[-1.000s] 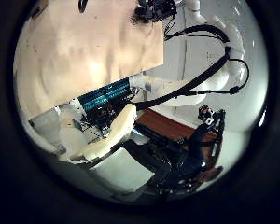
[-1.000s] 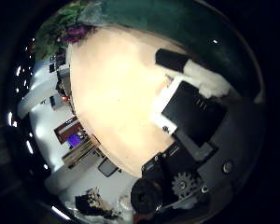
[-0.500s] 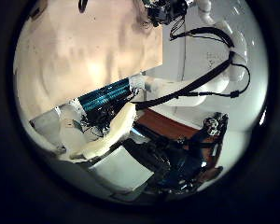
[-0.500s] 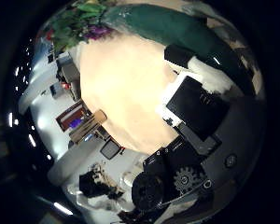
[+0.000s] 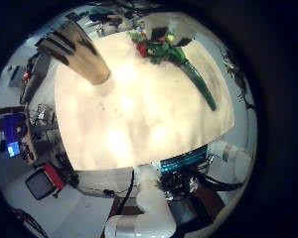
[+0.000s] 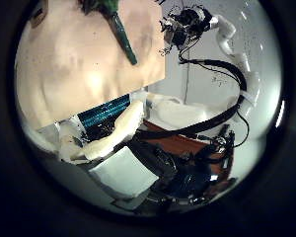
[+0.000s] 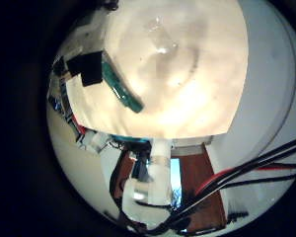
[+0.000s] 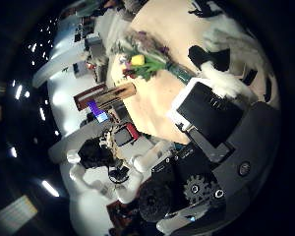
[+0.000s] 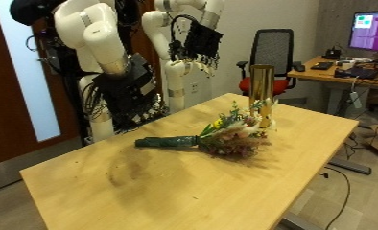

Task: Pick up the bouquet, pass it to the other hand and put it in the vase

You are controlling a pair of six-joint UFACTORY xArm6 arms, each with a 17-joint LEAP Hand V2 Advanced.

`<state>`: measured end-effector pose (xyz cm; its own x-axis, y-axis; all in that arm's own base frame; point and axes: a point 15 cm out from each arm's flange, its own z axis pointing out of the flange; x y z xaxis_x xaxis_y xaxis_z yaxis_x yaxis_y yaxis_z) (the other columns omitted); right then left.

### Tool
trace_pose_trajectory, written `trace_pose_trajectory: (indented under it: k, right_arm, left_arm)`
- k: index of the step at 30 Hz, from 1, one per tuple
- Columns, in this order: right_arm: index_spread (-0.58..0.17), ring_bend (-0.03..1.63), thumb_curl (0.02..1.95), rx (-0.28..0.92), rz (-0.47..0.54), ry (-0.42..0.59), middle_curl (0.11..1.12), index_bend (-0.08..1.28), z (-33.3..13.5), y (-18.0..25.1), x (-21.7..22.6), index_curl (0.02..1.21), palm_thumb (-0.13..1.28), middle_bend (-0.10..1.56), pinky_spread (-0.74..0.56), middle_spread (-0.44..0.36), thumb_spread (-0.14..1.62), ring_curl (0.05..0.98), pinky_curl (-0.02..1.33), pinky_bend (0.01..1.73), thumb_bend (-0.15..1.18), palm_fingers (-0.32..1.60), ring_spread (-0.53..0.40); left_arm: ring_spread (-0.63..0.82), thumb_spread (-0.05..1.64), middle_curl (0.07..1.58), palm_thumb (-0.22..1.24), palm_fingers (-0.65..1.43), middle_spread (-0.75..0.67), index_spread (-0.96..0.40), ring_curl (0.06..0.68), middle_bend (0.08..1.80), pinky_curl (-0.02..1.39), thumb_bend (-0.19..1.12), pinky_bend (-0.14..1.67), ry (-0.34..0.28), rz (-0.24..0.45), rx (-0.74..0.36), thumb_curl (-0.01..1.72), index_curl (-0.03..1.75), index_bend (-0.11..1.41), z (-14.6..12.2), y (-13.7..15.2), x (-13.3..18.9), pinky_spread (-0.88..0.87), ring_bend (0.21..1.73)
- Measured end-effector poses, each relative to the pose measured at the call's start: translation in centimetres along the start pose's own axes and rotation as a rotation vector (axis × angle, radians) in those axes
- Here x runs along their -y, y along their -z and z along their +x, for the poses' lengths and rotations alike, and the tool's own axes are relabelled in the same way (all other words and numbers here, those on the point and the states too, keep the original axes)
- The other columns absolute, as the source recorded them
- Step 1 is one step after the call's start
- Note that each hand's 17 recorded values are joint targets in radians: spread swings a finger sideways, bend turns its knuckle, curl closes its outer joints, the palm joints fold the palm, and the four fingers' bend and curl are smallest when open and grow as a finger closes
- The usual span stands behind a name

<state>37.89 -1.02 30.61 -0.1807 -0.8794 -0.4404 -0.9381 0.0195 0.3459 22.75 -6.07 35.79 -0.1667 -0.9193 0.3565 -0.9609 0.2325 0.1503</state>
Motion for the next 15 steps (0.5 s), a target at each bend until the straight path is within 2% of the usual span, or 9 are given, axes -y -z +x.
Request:
trace_pose_trajectory:
  k: [3,4,5,6,7,8,9,11,15]
  right_arm:
    - [-0.239,1.44,0.83,0.004,-0.025,-0.010,0.72,1.10,0.2,-1.0,-0.7,0.85,1.16,1.33,-0.20,-0.110,0.56,0.611,0.83,1.28,-0.03,1.13,-0.176]
    - [-0.241,1.44,0.80,0.008,-0.044,-0.016,0.71,1.08,0.3,-1.8,-1.3,0.85,1.03,1.32,-0.21,-0.115,0.66,0.608,0.83,1.27,-0.06,1.12,-0.182]
    - [-0.244,1.42,0.78,0.011,-0.062,-0.022,0.71,1.06,0.4,-2.8,-1.9,0.85,0.97,1.31,-0.22,-0.124,0.71,0.601,0.82,1.25,-0.07,1.11,-0.187]
    - [-0.253,1.40,0.75,0.013,-0.081,-0.026,0.69,0.96,0.5,-3.9,-2.8,0.82,0.86,1.26,-0.26,-0.143,0.75,0.588,0.80,1.23,-0.11,0.98,-0.199]
    - [-0.255,1.39,0.73,0.012,-0.087,-0.029,0.68,0.93,0.5,-4.9,-3.4,0.83,0.83,1.25,-0.29,-0.151,0.80,0.587,0.79,1.22,-0.08,0.99,-0.203]
    - [-0.265,1.36,0.68,0.005,-0.084,-0.028,0.66,0.82,0.4,-6.0,-3.8,0.81,0.79,1.18,-0.35,-0.159,0.90,0.572,0.76,1.19,-0.05,0.90,-0.216]
    - [-0.266,1.30,0.62,-0.005,-0.063,-0.026,0.64,0.70,0.4,-7.0,-3.9,0.78,0.74,1.12,-0.42,-0.151,0.99,0.552,0.72,1.12,-0.04,0.67,-0.239]
    - [-0.275,1.26,0.56,-0.028,-0.018,-0.032,0.62,0.63,0.4,-8.8,-3.8,0.74,0.71,1.08,-0.40,-0.128,1.05,0.515,0.65,0.96,-0.03,0.57,-0.253]
    - [-0.272,1.24,0.52,-0.064,0.009,-0.053,0.61,0.59,0.8,-13.6,-4.2,0.74,0.70,1.05,-0.33,-0.112,1.07,0.502,0.61,0.87,-0.02,0.47,-0.254]
  left_arm:
    - [0.51,0.99,0.34,0.42,0.28,0.30,0.11,0.190,0.21,0.29,-0.03,0.19,-0.002,-0.004,-0.001,0.30,0.34,0.18,0.1,-0.1,-0.4,0.47,0.49]
    - [0.51,0.99,0.34,0.42,0.28,0.30,0.11,0.189,0.21,0.28,-0.03,0.19,-0.003,-0.003,0.001,0.30,0.34,0.18,0.1,-0.1,-0.6,0.47,0.49]
    - [0.50,0.99,0.33,0.42,0.29,0.30,0.11,0.187,0.20,0.28,-0.03,0.19,-0.003,-0.003,0.003,0.30,0.35,0.18,0.1,-0.1,-0.7,0.47,0.50]
    - [0.50,0.99,0.33,0.42,0.28,0.30,0.11,0.187,0.20,0.28,-0.03,0.19,-0.004,-0.004,0.004,0.30,0.35,0.18,0.1,-0.2,-0.8,0.47,0.49]
    - [0.49,0.99,0.33,0.42,0.28,0.29,0.11,0.186,0.19,0.28,-0.03,0.20,-0.007,-0.002,0.004,0.30,0.35,0.18,0.1,-0.2,-0.9,0.47,0.49]
    - [0.49,1.00,0.33,0.42,0.28,0.29,0.11,0.184,0.19,0.28,-0.03,0.20,-0.013,-0.001,0.005,0.30,0.35,0.18,0.1,-0.2,-0.9,0.47,0.49]
    - [0.49,1.00,0.33,0.42,0.28,0.29,0.11,0.183,0.19,0.28,-0.03,0.20,-0.015,-0.002,0.006,0.30,0.35,0.18,0.0,-0.2,-1.0,0.47,0.49]
    - [0.49,1.00,0.33,0.42,0.28,0.29,0.11,0.180,0.19,0.28,-0.03,0.20,-0.017,-0.006,0.006,0.30,0.35,0.18,0.0,-0.3,-1.1,0.47,0.49]
    - [0.49,1.00,0.33,0.42,0.28,0.29,0.11,0.178,0.19,0.28,-0.03,0.20,-0.025,-0.002,0.008,0.30,0.35,0.18,0.0,-0.1,-1.0,0.47,0.49]
